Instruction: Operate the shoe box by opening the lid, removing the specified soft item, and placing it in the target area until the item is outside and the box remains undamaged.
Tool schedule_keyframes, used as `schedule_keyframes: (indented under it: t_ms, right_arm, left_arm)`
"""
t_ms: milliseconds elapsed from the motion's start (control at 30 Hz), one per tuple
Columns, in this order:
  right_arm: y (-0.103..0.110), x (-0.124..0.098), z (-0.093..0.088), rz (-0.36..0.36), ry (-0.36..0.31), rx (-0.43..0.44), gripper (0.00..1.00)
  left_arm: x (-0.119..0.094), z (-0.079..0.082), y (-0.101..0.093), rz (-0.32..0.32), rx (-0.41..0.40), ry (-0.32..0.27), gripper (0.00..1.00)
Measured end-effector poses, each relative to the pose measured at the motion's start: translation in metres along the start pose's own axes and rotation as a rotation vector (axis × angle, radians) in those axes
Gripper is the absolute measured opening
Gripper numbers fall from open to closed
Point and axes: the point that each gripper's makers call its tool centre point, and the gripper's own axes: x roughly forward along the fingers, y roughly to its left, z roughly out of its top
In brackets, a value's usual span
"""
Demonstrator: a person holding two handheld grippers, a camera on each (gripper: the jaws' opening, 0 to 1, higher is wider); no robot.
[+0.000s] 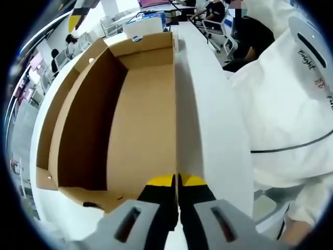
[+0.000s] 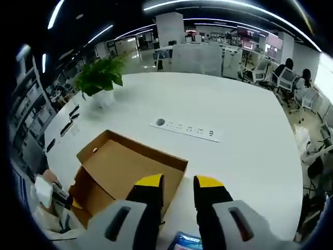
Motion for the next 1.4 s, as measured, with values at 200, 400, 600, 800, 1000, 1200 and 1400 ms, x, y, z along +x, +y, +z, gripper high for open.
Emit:
schedule_keyframes:
  t_ms: [200, 400, 600, 800, 1000, 1200, 1400]
  right_arm:
    - [0.003, 0.004, -0.003, -0.021, 0.026, -0.012, 0.20]
    - [0.002, 0.028, -0.015, -0.042, 0.044, 0.024, 0.22]
    - [0.010, 0.047, -0.026, -0.016, 0.081, 0.044, 0.28]
    - [0.010, 0.070, -0.031, -0.026, 0.108, 0.049, 0.27]
    - [0.008, 0.076, -0.025, -0.054, 0.120, 0.037, 0.20]
    - [0.004, 0.090, -0.045, -0.053, 0.138, 0.059, 0.20]
    - [0.007, 0.101, -0.062, -0.039, 0.146, 0.081, 0.22]
  left_arm:
    - [0.000, 0.000, 0.000, -0.001, 0.002, 0.001, 0.01]
    - [0.000, 0.000, -0.001, 0.004, 0.015, -0.004, 0.01]
    - [0.000, 0.000, 0.000, 0.008, 0.020, -0.009, 0.01]
    - [0.000, 0.000, 0.000, 0.004, 0.022, -0.007, 0.01]
    - [0.000, 0.001, 0.000, 0.005, 0.025, -0.009, 0.01]
    - [0.000, 0.001, -0.001, 0.013, 0.034, -0.017, 0.01]
    - [0.000, 0.002, -0.001, 0.011, 0.032, -0.014, 0.01]
